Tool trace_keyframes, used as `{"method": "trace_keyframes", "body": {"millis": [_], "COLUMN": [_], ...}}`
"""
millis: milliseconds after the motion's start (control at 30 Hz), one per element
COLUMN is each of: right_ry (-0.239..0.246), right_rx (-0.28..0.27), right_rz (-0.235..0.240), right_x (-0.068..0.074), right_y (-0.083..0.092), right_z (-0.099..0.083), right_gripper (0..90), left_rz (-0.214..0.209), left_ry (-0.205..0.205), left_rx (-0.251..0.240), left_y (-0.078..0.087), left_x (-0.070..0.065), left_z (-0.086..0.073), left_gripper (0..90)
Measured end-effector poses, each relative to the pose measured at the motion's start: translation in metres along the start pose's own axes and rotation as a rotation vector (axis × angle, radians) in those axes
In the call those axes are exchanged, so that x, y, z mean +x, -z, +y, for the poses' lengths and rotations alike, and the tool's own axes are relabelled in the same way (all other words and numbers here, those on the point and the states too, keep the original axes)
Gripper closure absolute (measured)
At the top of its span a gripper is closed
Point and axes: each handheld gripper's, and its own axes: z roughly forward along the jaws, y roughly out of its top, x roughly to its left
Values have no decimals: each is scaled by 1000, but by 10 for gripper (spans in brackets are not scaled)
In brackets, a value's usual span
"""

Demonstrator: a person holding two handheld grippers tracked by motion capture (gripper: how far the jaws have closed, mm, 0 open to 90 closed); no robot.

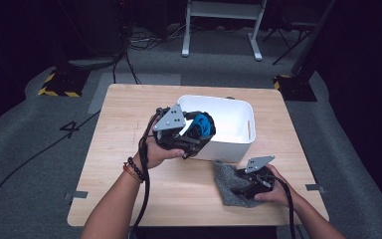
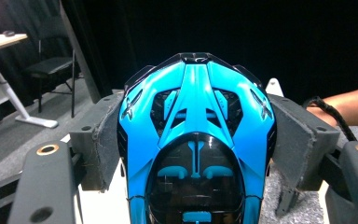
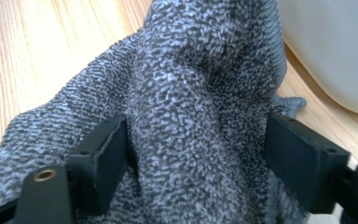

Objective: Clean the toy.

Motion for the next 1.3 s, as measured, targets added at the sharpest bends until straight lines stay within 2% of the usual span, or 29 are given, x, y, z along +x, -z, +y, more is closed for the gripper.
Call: {"method": "trace_keyframes", "body": {"millis": [200,333,500,667,733,967,1133,1300], "right_ry": [8,9,21,24,22,20,19,18], "right_rx": [-15,-76,-120,-126,-121,-119,-122,-122], "right_rz": [-20,-20,-9,-13,-19,-23,-24,-23], "right_x": [4,4,2,3,3,3,4,3], "right_y": [-1,-2,-3,-3,-3,-2,-3,-3], "right_z": [-4,-11,-17,-17,-17,-17,-17,-17], "right_gripper": [212,206,199,197,194,193,193,193], "left_rz": [19,32,30,54,50,82,103,87], "left_ry": [19,23,24,14,10,5,15,32], "left_rx": [-13,-11,-17,16,20,23,53,100], "left_y": [2,3,5,4,6,26,42,49], "left_x": [8,10,12,14,15,17,18,14], "left_z": [-2,-3,-6,-7,-7,-8,-20,-41], "left_gripper": [260,260,261,261,261,260,261,261]}}
